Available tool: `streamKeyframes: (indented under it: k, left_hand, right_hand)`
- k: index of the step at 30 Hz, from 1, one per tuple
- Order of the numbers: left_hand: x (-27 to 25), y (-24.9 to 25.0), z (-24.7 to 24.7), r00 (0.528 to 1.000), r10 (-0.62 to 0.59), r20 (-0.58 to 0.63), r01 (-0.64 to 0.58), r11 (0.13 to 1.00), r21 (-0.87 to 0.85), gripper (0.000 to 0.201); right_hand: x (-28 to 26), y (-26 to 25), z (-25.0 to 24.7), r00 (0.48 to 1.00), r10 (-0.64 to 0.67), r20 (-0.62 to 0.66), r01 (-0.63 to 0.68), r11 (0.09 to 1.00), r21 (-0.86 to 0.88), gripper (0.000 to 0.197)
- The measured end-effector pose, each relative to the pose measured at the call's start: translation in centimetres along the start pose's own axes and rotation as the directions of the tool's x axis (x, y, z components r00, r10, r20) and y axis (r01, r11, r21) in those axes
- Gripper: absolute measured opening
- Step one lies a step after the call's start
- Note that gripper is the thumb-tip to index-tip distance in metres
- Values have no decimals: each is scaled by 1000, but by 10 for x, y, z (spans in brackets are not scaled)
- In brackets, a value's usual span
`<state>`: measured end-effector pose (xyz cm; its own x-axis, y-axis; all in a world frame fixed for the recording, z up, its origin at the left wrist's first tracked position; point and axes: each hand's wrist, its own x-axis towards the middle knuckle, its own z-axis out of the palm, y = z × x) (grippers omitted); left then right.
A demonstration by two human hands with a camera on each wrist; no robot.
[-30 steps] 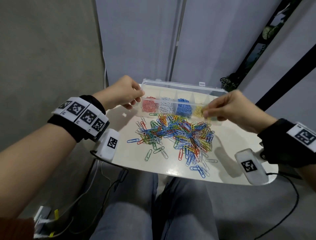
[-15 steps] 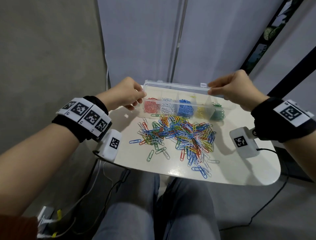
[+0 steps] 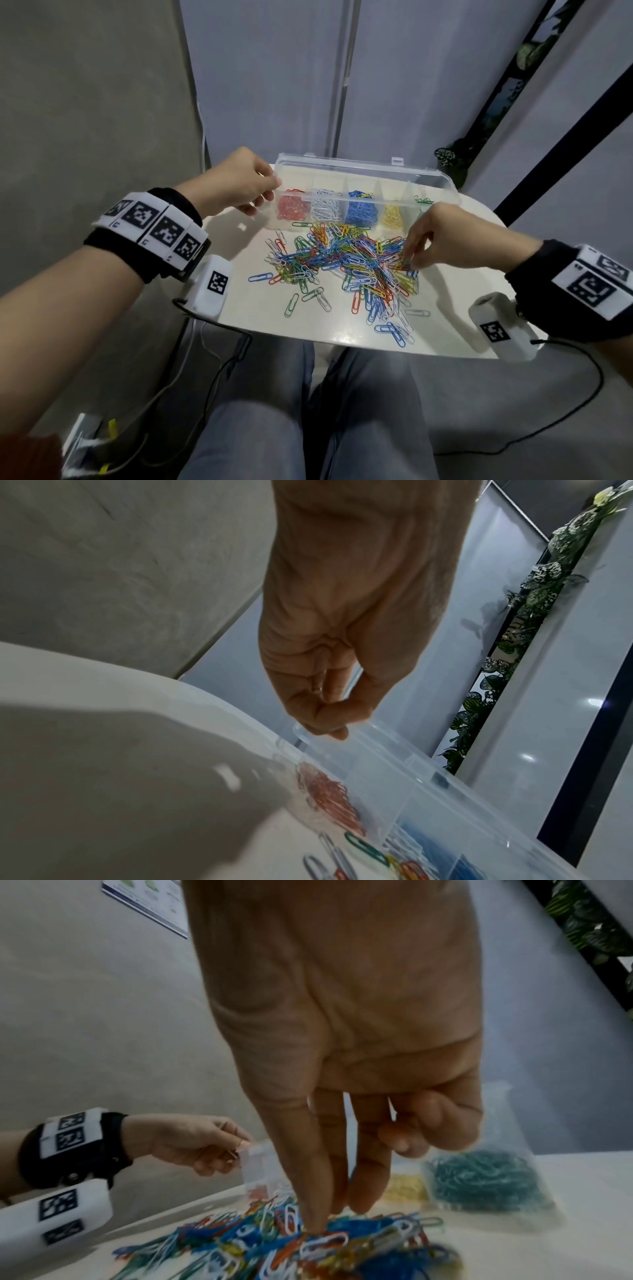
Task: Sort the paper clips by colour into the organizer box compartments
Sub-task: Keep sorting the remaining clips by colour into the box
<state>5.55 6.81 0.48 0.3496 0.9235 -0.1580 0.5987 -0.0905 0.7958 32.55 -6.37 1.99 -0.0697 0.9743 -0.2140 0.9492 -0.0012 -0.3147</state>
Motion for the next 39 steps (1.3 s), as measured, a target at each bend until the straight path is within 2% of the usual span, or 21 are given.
streamKeyframes:
  k: [6,9,16,18,21,25,27,32,34,36,39]
  left_hand:
    - [1,1,0,1000,-9,-2,9,1000,4,24]
    - [1,1,0,1000,-9,-4,9,1000,4,24]
    - [2,0,0,1000,-10,0,10,1000,-1,24]
    - [2,0,0,1000,-6,1,6,1000,-3,25]
    - [2,0,0,1000,-2,2,2,1000,-9,25]
    - [3,-1,-1,1000,2,6,-2,1000,-12,25]
    - [3,-1,-1,1000,3,9,-3,1000,-12,25]
    - [4,-2,-1,1000,7,9,-6,1000,-19,25]
    - [4,-3,-1,1000,5,8,-5,1000,-19,25]
    - [4,-3,-1,1000,6,8,-6,1000,-21,26]
    - [4,-3,-1,1000,7,9,-7,1000,-21,26]
  right_hand:
    - [-7,-2,14,995,12,102,-9,1000,-22,25]
    - [-8,-2,20,996,-6,94,11,998,-59,32]
    - [-9,0,24,999,-54,-3,54,989,-136,9]
    - [-9,2,22,999,-36,-10,35,996,-80,11]
    - [-8,7,15,998,43,-54,-35,988,150,13]
    - [-5,15,6,980,196,-24,-166,883,439,9]
    - [-4,17,3,972,233,-12,-199,854,480,8]
    - [-2,15,-1,976,216,-24,-182,873,453,12]
    - [-2,13,-4,978,202,-56,-156,880,448,12]
    - [0,8,-11,972,182,-148,-101,893,439,9]
    - [9,4,-27,905,172,-390,-4,919,394,12]
